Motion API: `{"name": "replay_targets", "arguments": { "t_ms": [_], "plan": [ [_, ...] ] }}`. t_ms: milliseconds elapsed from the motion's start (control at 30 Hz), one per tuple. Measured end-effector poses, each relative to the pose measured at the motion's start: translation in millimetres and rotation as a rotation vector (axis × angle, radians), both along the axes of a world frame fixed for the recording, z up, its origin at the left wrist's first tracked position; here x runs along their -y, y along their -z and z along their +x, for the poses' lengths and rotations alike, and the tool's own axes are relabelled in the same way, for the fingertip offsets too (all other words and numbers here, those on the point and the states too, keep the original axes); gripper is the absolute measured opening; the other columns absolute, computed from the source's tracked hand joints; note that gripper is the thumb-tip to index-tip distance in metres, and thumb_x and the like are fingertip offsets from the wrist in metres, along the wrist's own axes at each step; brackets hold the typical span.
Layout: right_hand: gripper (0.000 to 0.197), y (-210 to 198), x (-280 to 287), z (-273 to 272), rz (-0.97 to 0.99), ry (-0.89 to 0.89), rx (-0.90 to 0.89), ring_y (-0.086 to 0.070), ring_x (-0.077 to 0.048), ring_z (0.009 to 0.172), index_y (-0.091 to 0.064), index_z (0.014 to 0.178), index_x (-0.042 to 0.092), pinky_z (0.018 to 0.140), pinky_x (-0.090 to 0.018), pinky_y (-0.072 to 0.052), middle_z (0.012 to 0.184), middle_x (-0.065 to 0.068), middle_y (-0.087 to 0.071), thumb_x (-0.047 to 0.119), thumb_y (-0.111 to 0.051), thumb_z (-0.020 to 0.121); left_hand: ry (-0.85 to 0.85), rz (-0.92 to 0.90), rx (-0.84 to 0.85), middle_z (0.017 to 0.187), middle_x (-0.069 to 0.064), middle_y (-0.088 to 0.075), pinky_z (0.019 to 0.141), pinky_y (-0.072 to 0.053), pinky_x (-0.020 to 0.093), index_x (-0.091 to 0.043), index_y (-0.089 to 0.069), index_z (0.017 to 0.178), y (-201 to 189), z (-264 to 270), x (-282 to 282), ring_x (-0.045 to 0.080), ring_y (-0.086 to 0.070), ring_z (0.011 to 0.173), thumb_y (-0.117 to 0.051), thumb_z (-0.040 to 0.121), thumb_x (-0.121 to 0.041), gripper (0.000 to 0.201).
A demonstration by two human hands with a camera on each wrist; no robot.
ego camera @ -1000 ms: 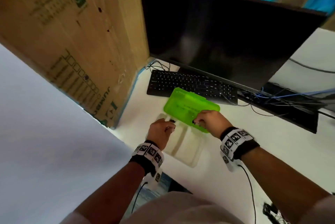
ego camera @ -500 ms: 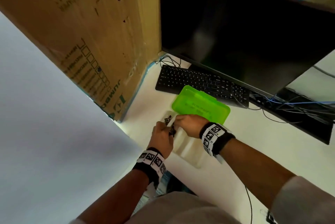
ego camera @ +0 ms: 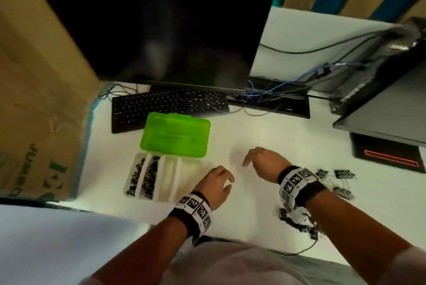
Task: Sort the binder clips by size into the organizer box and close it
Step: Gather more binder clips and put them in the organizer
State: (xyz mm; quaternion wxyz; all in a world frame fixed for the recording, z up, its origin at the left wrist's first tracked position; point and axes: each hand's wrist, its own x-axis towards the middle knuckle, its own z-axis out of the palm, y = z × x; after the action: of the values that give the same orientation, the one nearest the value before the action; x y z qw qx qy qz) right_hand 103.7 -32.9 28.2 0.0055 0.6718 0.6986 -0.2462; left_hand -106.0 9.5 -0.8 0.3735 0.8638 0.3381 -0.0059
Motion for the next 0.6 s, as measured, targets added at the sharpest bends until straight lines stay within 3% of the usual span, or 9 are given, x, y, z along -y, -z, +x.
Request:
{"name": "replay_targets", "arguments": {
  "t_ms": [133,200,267,300,400,500,600],
  "plan": [
    [0.041,-8,84,59,-0.023,0.276,-0.02,-0.059,-0.014,0.098,-0.067,0.1,0.028,0.085,-0.028,-0.049,0.108,0.005,-0.065,-0.001,-0.043,0.083,0.327,-0.086,-0.098,0.131,-0.006,-0.041,0.103,-0.039,0.034,-0.026,-0.047,0.123,8,55,35,0.016,-0.041,0.121,-0.06,0.086,-0.033,0.04],
    [0.03,-14,126,74,-0.062,0.401,-0.044,-0.058,-0.008,0.087,-0.067,0.097,0.03,0.079,-0.022,-0.047,0.103,0.008,-0.066,0.01,-0.049,0.085,0.454,-0.1,-0.15,0.14,-0.007,-0.032,0.104,-0.039,0.038,-0.03,-0.034,0.135,10,82,54,0.017,-0.036,0.126,-0.066,0.082,-0.038,0.063],
    [0.017,-15,163,79,-0.063,0.484,-0.05,-0.06,-0.009,0.087,-0.065,0.099,0.031,0.079,-0.025,-0.05,0.105,0.009,-0.065,0.026,-0.056,0.086,0.538,-0.077,-0.207,0.148,-0.006,-0.021,0.104,-0.04,0.042,-0.033,-0.018,0.142,11,104,72,0.02,-0.032,0.13,-0.072,0.076,-0.041,0.086],
    [0.021,-13,179,78,-0.081,0.516,-0.062,-0.061,-0.012,0.091,-0.062,0.106,0.031,0.082,-0.029,-0.051,0.111,0.009,-0.063,0.035,-0.058,0.085,0.56,-0.068,-0.23,0.15,-0.006,-0.016,0.103,-0.04,0.044,-0.033,-0.011,0.144,12,112,80,0.022,-0.031,0.132,-0.074,0.073,-0.04,0.095],
    [0.061,0,216,67,-0.25,0.586,-0.096,-0.058,-0.02,0.106,-0.041,0.131,0.033,0.09,-0.038,-0.049,0.134,0.009,-0.042,0.052,-0.064,0.078,0.566,-0.077,-0.272,0.153,-0.007,-0.005,0.105,-0.04,0.047,-0.035,0.001,0.144,19,130,98,0.026,-0.028,0.135,-0.078,0.07,-0.035,0.109],
    [0.09,21,230,53,-0.322,0.636,-0.136,-0.052,-0.028,0.119,-0.018,0.143,0.031,0.097,-0.041,-0.046,0.146,0.004,-0.026,0.043,-0.074,0.073,0.567,-0.056,-0.286,0.153,-0.003,-0.006,0.105,-0.039,0.046,-0.036,-0.002,0.144,26,141,109,0.027,-0.031,0.133,-0.079,0.07,-0.032,0.107],
    [0.085,43,229,42,-0.238,0.703,-0.134,-0.053,-0.031,0.116,-0.019,0.144,0.026,0.096,-0.041,-0.046,0.143,-0.002,-0.028,0.034,-0.071,0.078,0.592,-0.042,-0.256,0.145,0.0,-0.021,0.102,-0.043,0.044,-0.036,-0.02,0.141,32,148,114,0.027,-0.04,0.125,-0.076,0.074,-0.026,0.087]
  ]
}}
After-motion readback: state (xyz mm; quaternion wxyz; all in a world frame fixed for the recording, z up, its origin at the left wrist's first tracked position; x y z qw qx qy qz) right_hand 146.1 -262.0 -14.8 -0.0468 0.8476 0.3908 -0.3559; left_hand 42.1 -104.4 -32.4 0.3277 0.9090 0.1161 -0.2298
